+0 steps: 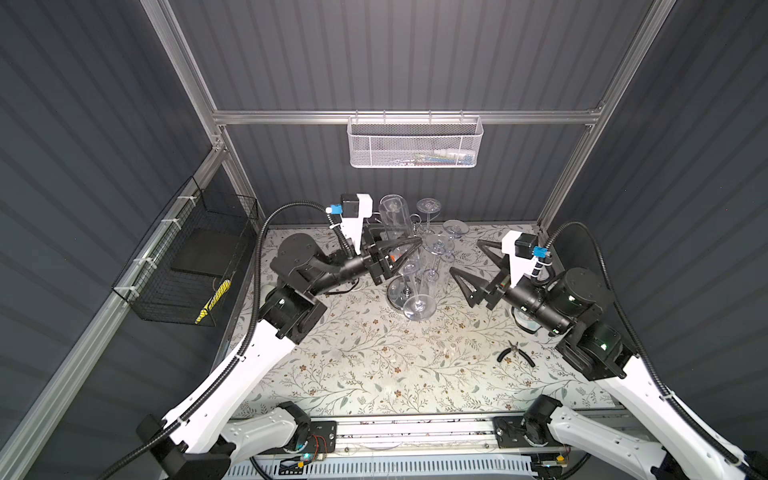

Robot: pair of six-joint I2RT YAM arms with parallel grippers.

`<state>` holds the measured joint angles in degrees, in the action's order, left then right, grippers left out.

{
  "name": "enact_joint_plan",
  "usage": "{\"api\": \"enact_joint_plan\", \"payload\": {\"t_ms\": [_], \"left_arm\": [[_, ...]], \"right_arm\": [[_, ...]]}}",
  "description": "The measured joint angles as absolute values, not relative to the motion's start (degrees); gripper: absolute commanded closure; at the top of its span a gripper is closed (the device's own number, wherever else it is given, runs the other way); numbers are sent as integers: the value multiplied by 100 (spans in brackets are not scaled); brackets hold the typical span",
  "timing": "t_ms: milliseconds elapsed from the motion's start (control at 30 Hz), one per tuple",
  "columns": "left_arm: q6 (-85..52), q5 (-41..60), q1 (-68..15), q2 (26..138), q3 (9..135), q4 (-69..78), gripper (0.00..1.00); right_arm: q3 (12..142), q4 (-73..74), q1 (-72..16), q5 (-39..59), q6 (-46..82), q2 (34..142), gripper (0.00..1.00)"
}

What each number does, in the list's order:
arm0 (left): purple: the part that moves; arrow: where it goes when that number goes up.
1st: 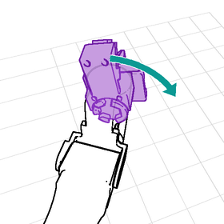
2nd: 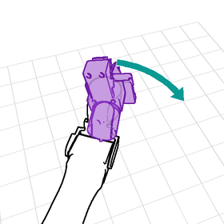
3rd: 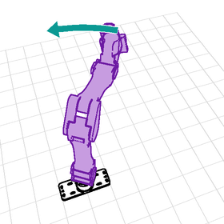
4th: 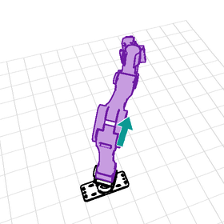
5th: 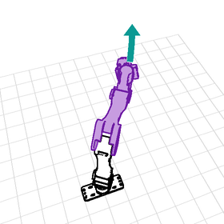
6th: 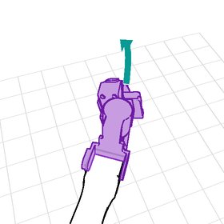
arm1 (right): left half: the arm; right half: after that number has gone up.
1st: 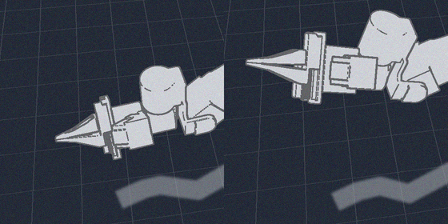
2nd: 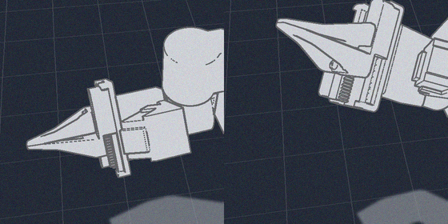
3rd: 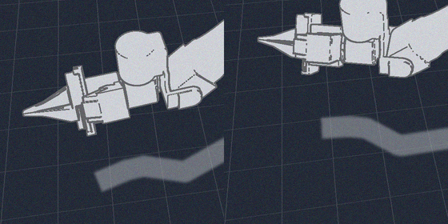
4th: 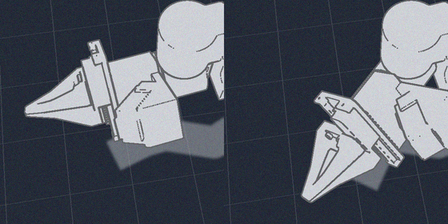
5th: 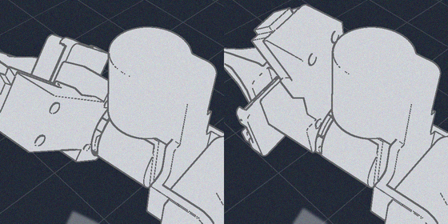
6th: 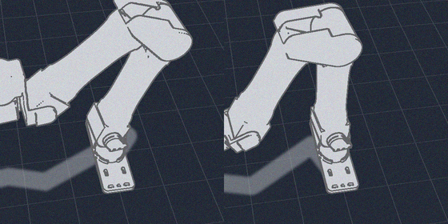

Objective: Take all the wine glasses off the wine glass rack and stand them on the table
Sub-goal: 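Open the right gripper and draw it back while the left holds the flute, then lower the flute with the left gripper and stand it upright on the table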

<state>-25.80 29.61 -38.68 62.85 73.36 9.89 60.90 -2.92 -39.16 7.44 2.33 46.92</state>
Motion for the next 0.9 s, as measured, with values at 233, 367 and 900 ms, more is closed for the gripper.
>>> {"api": "enact_joint_plan", "payload": {"t_ms": [233, 367, 900], "left_arm": [[-1946, 2156, -3868, 5551, 6838, 113, 64], [-1697, 1516, -3868, 5065, 6407, -237, 64], [-495, -591, -3868, 4029, 4550, -290, 65]], "right_arm": [[5791, -207, -3916, 152, 252, 4351, 1], [5481, -73, -3916, -178, 329, 4106, 1], [4733, -30, -3916, -864, 445, 3494, 1]]}}
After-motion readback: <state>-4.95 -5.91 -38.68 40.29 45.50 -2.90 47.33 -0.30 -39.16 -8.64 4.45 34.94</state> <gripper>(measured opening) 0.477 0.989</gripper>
